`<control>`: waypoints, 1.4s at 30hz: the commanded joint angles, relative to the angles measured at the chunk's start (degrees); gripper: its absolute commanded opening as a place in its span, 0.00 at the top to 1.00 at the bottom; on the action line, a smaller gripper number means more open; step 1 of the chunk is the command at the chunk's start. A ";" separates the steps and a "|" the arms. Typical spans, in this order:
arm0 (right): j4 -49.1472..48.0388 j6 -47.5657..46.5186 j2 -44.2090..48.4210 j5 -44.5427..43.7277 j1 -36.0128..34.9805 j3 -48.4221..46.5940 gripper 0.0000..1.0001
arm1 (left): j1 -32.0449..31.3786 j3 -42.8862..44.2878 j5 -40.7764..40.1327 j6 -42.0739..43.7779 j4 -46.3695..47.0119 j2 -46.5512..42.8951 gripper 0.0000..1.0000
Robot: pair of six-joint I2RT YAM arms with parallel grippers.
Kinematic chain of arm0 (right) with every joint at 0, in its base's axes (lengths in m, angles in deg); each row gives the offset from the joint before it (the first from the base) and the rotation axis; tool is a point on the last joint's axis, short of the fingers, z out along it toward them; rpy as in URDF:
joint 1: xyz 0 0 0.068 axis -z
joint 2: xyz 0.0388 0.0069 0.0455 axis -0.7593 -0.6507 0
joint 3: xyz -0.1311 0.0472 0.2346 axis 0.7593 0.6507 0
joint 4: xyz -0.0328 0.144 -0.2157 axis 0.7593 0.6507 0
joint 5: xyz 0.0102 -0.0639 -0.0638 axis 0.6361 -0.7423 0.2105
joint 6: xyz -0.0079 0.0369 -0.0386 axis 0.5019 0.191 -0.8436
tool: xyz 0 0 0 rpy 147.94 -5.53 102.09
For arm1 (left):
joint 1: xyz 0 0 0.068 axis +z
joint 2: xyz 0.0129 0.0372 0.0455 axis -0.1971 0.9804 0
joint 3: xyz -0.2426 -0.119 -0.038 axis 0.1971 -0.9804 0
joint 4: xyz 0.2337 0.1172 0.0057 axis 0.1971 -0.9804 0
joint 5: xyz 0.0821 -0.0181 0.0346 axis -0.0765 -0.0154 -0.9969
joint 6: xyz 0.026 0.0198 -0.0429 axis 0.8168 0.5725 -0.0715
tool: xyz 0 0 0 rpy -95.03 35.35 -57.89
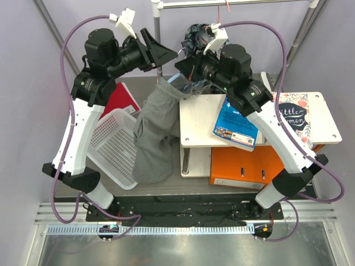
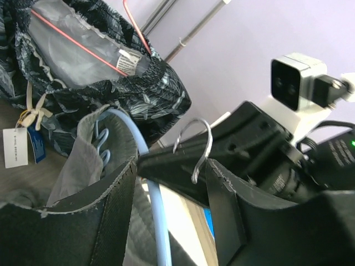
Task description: Remove the shorts from the hanger
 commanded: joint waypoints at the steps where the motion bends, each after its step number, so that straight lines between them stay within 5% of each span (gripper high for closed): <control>1: -3.12 -0.11 0.99 1.11 -1.90 -0.56 0.99 | -1.55 3.29 -1.13 2.46 3.89 -0.07 0.44; 7: -2.32 -0.38 0.63 1.46 -3.39 -0.65 0.99 | -3.40 0.75 -2.36 3.08 5.30 -1.13 0.43; 26: -0.83 -0.73 1.86 -0.74 -4.80 -1.09 0.99 | -3.49 -0.84 -10.97 10.37 -4.89 -2.54 0.66; 28: -0.13 -0.82 1.60 -1.79 -4.81 -1.70 0.99 | -3.66 -0.05 -11.59 10.72 -6.12 -2.18 0.64; 30: 1.01 -0.99 1.08 -2.50 -4.81 -3.54 0.99 | -3.66 0.66 -11.94 11.34 -8.22 -1.92 0.52; 34: 3.64 -1.78 -0.33 -5.64 -5.77 -5.39 0.99 | -5.06 3.29 -16.32 13.88 -12.63 -1.48 0.47; 42: 7.78 -3.10 -2.27 -9.88 -7.44 -8.30 0.99 | -8.05 3.91 -23.63 19.42 -16.50 -1.04 0.68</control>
